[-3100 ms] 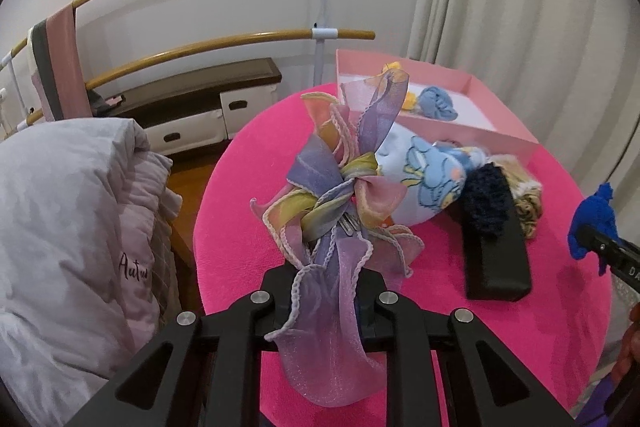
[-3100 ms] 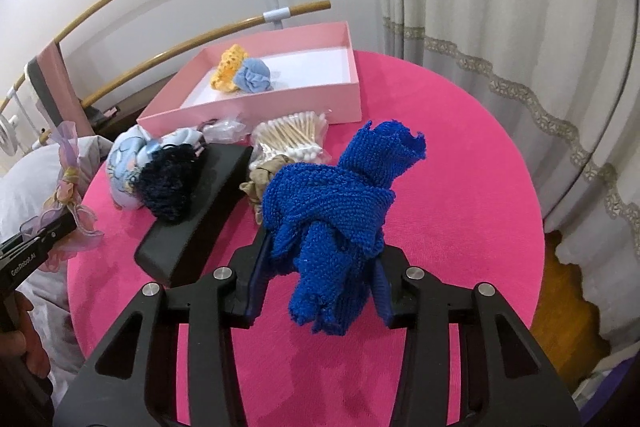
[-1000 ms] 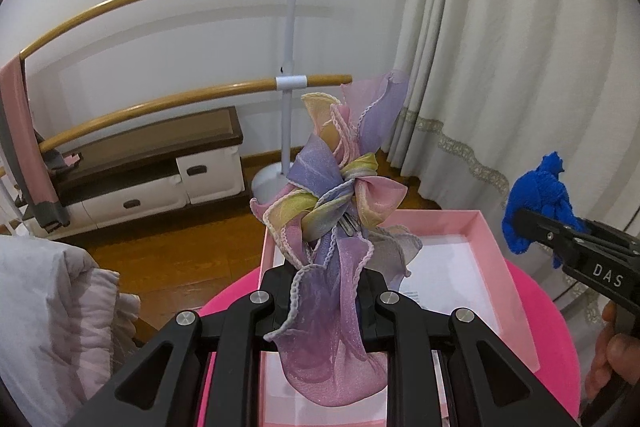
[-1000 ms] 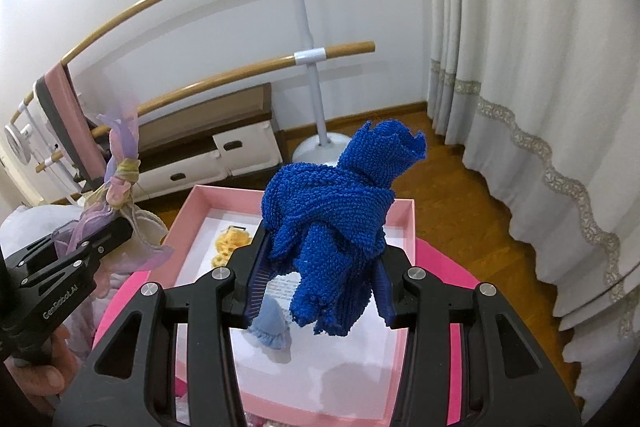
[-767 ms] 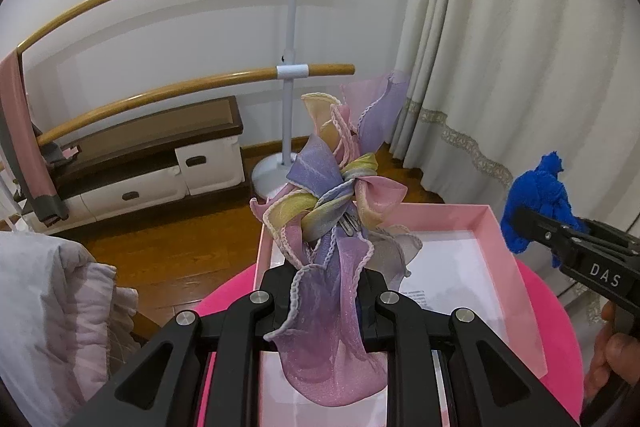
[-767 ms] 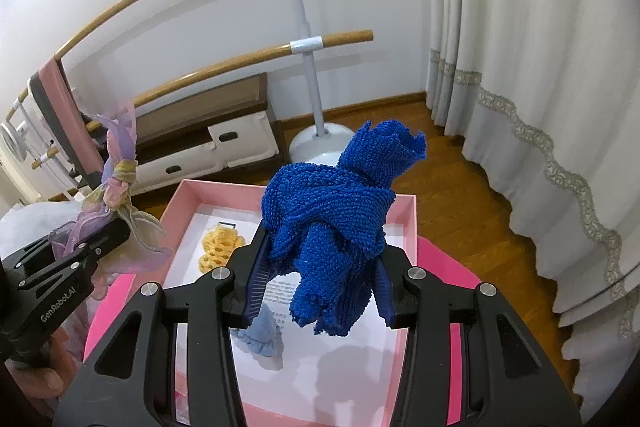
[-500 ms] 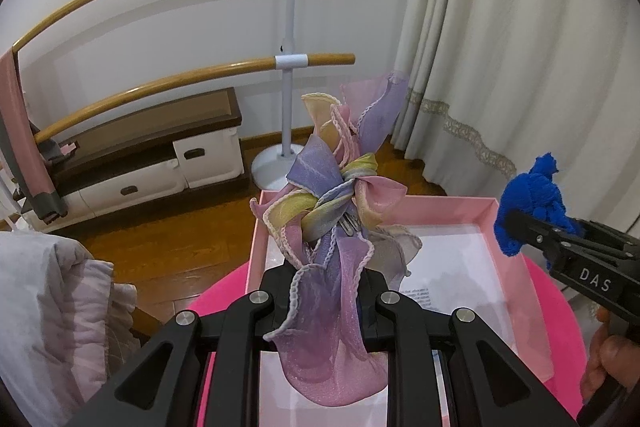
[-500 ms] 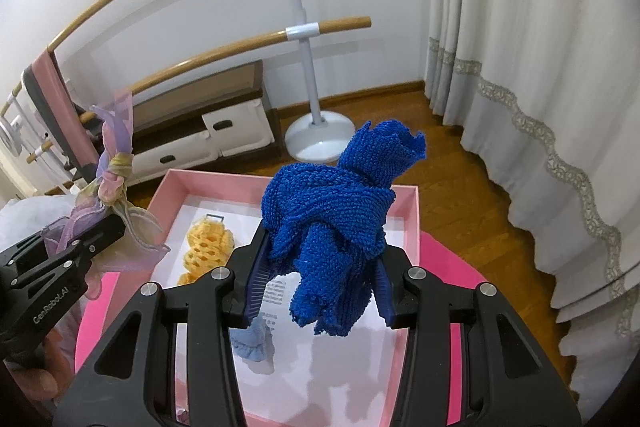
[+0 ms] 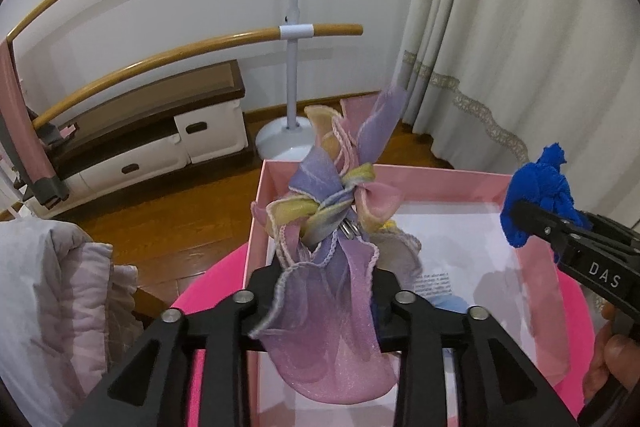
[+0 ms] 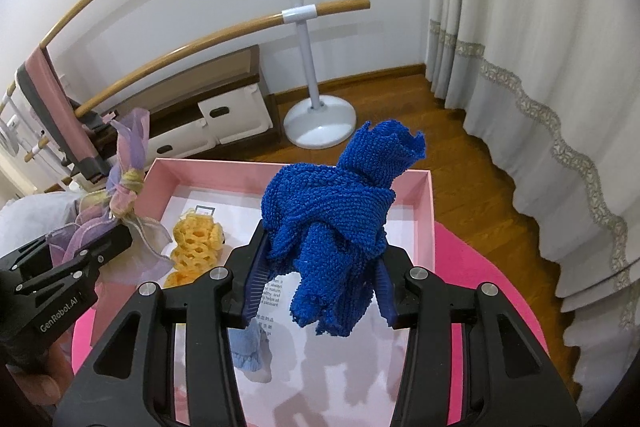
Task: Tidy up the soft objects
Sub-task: 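Release the ribbon pouch and blue cloth into the box, opening both tools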
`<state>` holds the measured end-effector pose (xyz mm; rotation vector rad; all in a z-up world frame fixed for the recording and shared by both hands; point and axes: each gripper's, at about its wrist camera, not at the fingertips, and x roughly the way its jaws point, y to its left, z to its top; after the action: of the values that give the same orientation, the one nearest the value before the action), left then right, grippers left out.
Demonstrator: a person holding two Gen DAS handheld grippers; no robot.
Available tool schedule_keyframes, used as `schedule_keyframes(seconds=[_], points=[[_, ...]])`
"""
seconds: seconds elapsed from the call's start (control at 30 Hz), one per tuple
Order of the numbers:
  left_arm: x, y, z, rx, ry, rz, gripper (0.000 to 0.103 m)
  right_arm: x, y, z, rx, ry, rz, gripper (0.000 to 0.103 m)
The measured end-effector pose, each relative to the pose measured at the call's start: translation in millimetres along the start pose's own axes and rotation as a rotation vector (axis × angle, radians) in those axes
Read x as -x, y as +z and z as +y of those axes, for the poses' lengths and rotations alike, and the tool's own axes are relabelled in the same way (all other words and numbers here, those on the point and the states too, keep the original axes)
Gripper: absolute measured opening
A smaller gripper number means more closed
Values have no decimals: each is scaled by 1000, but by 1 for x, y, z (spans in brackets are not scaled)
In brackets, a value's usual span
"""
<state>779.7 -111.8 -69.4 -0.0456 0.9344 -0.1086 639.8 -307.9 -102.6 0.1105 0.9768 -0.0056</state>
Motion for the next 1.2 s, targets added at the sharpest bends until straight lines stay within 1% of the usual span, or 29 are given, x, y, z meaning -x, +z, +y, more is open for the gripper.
schedule_keyframes(seconds=[0.07, 0.1, 0.13, 0.17, 0.23, 0.3, 0.33, 0.4, 0.47, 0.57, 0.63, 0.87, 1.2], points=[[-1, 2, 0, 0, 9, -1, 51, -2, 0, -2, -6, 1, 3, 46], [0, 3, 0, -1, 14, -2, 55, -2, 0, -3, -10, 1, 2, 48], [1, 4, -1, 0, 18, -3, 62, -3, 0, -4, -14, 2, 0, 50], [3, 3, -1, 0, 22, -7, 67, -3, 0, -5, -20, 1, -1, 55], [6, 5, 0, -3, 32, -18, 71, -2, 0, -7, -27, -1, -4, 63], [10, 4, 1, 3, 41, -21, 74, -1, -1, -8, -36, 5, -7, 80], [13, 2, 2, 6, 43, -25, 78, 0, -1, -8, -38, 9, -8, 85], [20, 0, 3, 8, 53, -42, 84, 2, -4, -8, -41, 17, -11, 99], [29, -3, 3, 9, 71, -61, 95, 8, -6, -8, -40, 13, -17, 103], [46, -15, 1, 8, 82, -93, 101, 19, -8, -6, -44, 4, -36, 103], [58, -17, 5, 4, 89, -113, 103, 28, -10, -4, -45, 2, -53, 103], [109, -42, 2, -3, 105, -196, 103, 67, -23, 4, -43, 2, -98, 103], [190, -99, -7, -42, 116, -331, 103, 147, -51, 20, -33, 7, -221, 103]])
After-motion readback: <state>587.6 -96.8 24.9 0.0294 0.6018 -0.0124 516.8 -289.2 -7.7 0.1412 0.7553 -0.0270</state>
